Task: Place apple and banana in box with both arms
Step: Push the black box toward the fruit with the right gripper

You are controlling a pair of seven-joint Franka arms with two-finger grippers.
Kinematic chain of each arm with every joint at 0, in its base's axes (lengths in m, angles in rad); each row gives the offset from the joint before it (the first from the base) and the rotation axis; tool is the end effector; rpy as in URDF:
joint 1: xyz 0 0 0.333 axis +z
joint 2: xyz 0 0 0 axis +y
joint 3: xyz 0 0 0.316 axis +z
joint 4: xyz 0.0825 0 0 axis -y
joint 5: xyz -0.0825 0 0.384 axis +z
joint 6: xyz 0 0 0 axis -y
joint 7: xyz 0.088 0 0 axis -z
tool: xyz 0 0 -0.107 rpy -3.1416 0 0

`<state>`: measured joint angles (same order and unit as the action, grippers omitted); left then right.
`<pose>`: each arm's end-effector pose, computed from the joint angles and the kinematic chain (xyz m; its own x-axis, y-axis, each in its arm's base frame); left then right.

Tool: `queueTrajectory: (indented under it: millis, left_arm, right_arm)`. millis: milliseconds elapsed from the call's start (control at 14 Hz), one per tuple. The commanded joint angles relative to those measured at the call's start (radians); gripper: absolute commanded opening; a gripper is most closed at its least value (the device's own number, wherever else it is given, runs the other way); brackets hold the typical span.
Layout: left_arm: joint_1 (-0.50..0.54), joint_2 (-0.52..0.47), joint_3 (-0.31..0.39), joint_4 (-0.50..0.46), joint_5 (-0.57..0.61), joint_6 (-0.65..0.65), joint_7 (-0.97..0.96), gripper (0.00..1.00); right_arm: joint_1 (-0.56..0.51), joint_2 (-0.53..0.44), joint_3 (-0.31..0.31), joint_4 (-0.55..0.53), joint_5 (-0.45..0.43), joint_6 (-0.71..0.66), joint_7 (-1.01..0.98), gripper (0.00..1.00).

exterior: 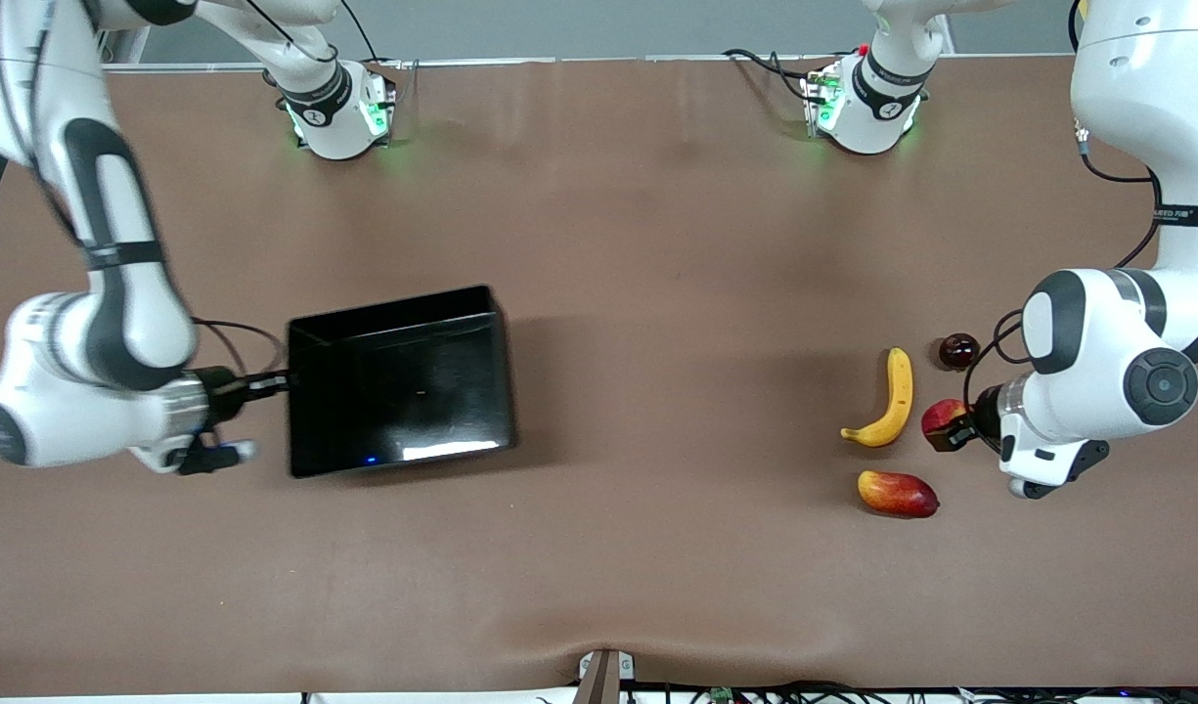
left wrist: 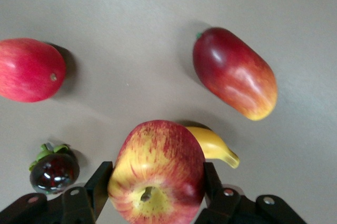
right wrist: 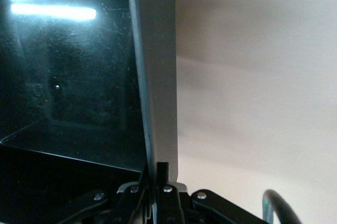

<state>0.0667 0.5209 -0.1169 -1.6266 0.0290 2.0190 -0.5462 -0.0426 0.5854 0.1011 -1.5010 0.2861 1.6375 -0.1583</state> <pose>0.6690 -0.0229 0.3103 0.8728 0.4721 -0.1238 0.4715 -0.8812 -0.0358 0.6512 0.0573 0.3054 0.9040 0.1921 -0.3820 0.0440 -0.9305 -0.3637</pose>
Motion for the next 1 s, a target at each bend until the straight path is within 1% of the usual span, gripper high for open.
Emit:
queueTrajectory:
  millis: [0,286,500,643,786,929]
  left_arm:
    - [0.001,-0.019,-0.021,-0.015,0.014,-0.026,-0.001,0.00]
    - [-0.008,-0.038,-0.046,-0.013,0.012,-0.068,-0.018,0.00]
    - [-0.015,-0.044,-0.067,0.022,0.009,-0.069,-0.020,0.00]
    - [-0.015,-0.076,-0.089,0.027,0.009,-0.078,-0.023,0.00]
    - [-0.015,-0.102,-0.107,0.027,0.009,-0.118,-0.027,0.00]
    - [-0.015,-0.120,-0.153,0.024,0.012,-0.146,-0.146,0.00]
  right_arm:
    - [0.099,-0.010,-0.011,0.013,0.094,0.034,0.144,0.00]
    - [0.262,0.007,-0.011,0.013,0.137,0.162,0.321,0.00]
    - [0.363,0.027,-0.011,0.013,0.140,0.248,0.436,0.00]
    - [0.430,0.045,-0.012,0.005,0.137,0.313,0.525,0.00]
    - [0.470,0.077,-0.012,0.005,0.137,0.372,0.583,0.00]
    - [0.495,0.106,-0.012,0.005,0.137,0.441,0.624,0.00]
